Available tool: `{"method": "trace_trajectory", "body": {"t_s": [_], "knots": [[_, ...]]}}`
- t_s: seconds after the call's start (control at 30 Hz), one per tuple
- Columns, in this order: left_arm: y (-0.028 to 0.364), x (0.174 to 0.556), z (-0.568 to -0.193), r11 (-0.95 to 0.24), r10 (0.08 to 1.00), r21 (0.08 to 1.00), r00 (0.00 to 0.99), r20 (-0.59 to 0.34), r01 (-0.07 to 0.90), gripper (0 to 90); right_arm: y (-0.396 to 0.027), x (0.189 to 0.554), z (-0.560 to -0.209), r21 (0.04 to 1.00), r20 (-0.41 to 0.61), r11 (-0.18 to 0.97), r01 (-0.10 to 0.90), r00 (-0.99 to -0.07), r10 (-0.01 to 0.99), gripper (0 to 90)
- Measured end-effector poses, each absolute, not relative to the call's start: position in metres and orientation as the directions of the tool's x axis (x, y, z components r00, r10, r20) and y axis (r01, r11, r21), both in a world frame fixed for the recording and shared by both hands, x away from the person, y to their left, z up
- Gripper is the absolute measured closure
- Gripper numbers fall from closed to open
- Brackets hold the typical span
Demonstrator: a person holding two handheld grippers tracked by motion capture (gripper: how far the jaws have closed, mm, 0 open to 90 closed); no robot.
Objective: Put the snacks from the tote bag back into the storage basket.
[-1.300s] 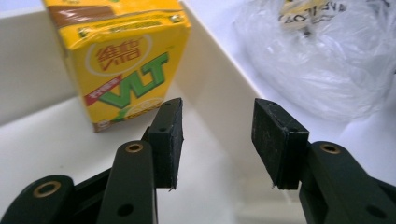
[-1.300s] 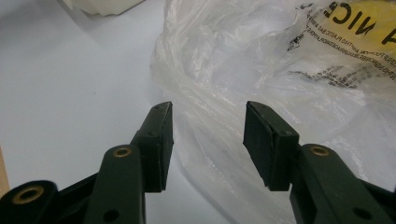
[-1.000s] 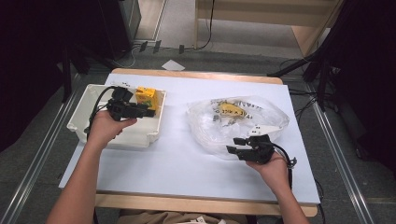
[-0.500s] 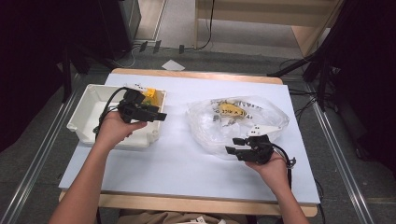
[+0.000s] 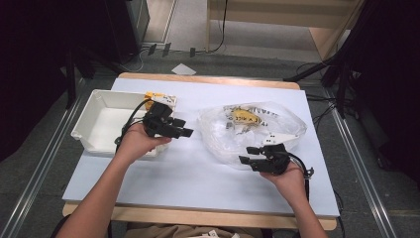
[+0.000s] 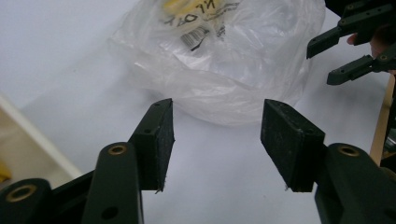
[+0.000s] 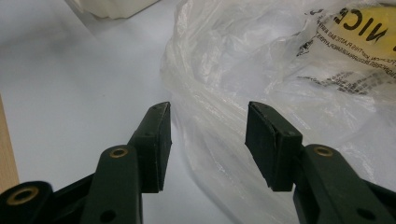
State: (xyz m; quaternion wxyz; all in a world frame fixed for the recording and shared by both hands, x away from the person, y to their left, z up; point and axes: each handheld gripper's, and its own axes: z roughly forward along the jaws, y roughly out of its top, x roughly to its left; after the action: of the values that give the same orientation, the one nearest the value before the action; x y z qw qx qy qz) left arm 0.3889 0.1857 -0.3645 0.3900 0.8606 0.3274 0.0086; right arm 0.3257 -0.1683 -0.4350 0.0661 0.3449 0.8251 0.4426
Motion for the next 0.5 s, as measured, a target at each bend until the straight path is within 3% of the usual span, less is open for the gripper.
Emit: {"method": "trace_trajectory", "body": {"t_s": [0.5], "knots": [[0.150, 0.378, -0.379, -0.520, 0.531, 0.671, 0.815, -0.232, 0.529, 43.9, -0.169, 0.325, -0.435, 0.778, 0.202, 0.367, 0.510, -0.757, 0.622, 52.2]]}}
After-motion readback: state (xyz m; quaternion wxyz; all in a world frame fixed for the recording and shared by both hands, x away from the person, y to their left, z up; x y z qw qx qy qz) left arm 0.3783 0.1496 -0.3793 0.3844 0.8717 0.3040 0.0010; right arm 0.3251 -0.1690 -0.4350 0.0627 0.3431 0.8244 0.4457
